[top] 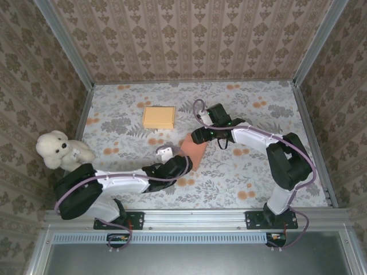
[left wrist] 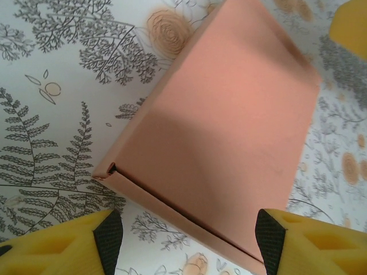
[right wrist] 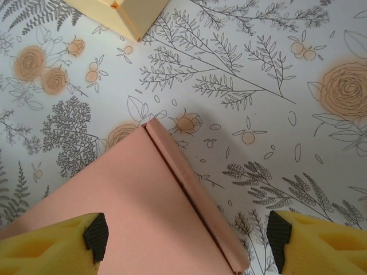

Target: Fold the paper box

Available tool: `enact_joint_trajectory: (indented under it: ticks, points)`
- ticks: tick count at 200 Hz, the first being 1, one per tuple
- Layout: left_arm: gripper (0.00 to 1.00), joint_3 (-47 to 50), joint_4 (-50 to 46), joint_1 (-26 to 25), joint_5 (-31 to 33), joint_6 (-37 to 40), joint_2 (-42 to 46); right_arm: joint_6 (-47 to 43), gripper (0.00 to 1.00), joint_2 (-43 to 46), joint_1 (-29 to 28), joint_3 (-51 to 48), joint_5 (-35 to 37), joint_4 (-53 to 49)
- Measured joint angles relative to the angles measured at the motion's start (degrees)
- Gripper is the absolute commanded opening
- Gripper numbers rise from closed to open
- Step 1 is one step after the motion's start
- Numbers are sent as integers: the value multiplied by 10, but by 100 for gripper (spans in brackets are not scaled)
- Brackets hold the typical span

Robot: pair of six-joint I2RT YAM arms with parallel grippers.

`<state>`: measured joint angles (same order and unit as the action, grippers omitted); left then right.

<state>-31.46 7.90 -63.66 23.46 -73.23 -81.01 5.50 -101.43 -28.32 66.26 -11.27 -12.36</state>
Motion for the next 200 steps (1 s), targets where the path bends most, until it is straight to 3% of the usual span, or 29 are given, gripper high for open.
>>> enact_joint_trajectory:
  ticks: [62, 118, 129, 200]
  points:
    - [65, -19, 62, 28, -7, 0, -67, -2, 75, -54, 20, 5, -56, 3]
    - [64, -43, 73, 85, -25, 30, -97, 46, 61, -58, 39, -28, -98, 59]
    - [63, -53, 76, 100, -34, 42, -106, 56, 56, -50, 44, -39, -99, 66]
    - [62, -195, 25, 153, -67, 152, -157, 127, 56, 14, 76, -69, -56, 103]
